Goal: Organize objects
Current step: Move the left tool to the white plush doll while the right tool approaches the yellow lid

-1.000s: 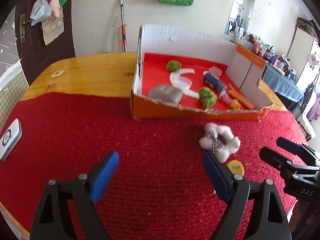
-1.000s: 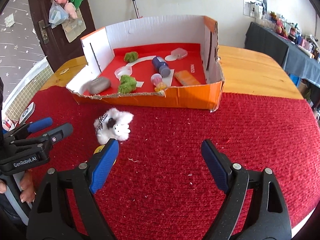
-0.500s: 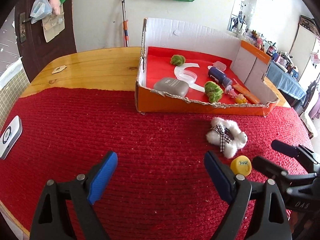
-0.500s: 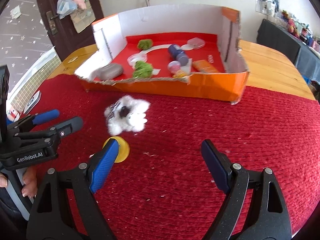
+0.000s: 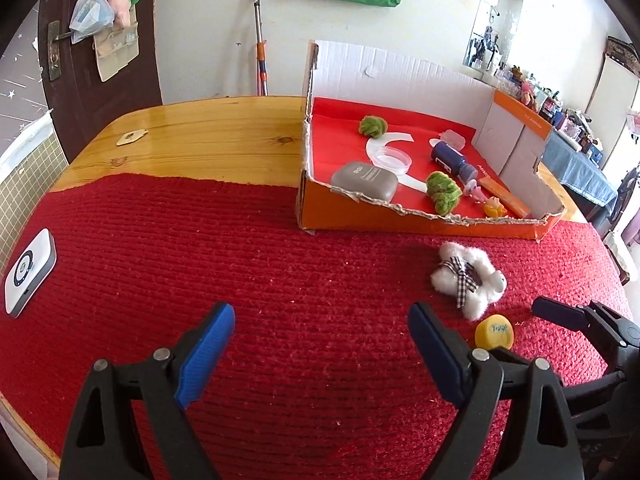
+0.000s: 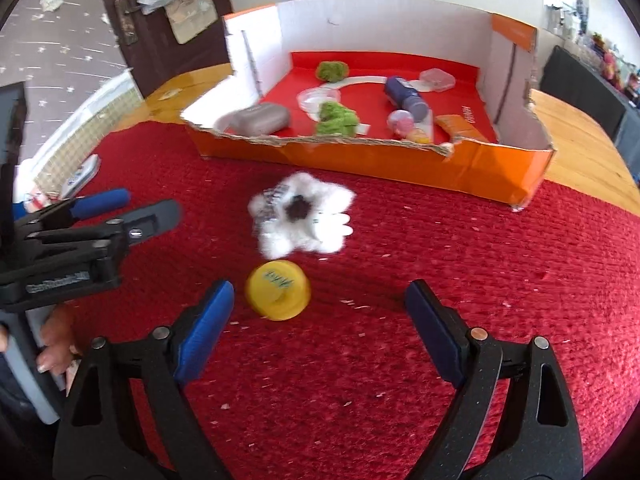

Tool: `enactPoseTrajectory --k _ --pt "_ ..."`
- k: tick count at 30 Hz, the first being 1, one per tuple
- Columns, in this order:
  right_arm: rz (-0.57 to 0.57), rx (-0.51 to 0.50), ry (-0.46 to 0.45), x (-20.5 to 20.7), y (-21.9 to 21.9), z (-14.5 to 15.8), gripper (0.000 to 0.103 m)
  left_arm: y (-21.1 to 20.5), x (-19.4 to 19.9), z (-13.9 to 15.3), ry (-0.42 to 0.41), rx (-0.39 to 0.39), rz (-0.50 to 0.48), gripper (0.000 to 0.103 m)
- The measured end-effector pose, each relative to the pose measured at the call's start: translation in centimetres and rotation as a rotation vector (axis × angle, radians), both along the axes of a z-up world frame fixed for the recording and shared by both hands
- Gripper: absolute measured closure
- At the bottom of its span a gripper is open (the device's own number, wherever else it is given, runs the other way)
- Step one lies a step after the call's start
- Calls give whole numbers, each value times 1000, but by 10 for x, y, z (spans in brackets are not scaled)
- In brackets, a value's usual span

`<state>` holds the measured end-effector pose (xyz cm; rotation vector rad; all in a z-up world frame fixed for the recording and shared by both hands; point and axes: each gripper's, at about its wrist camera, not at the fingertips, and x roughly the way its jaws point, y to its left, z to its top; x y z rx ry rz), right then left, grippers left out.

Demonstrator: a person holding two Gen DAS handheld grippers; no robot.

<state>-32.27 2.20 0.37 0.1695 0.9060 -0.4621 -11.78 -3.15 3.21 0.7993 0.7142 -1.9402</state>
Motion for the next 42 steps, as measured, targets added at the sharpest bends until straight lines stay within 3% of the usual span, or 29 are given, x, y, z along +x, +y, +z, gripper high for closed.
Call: enactPoseTrajectory --k 9,18,26,36,39,42 --pt "-27 -121 50 3 1 -5 15 2 -2 -1 -8 -1 -18 13" --pt "-139 -113 19 -27 -44 9 15 6 -23 -5 -46 14 -113 13" --pt "-6 -84 19 -29 -47 12 15 12 -55 3 -110 -54 -257 13" --pt "106 -61 20 -23 -48 10 15 9 -86 1 -145 -64 -380 20" --pt "147 -76 30 -18 -43 8 17 7 -90 0 -148 -46 -412 23" --pt "177 -91 47 -13 -40 6 26 7 -93 0 -146 -43 -442 27"
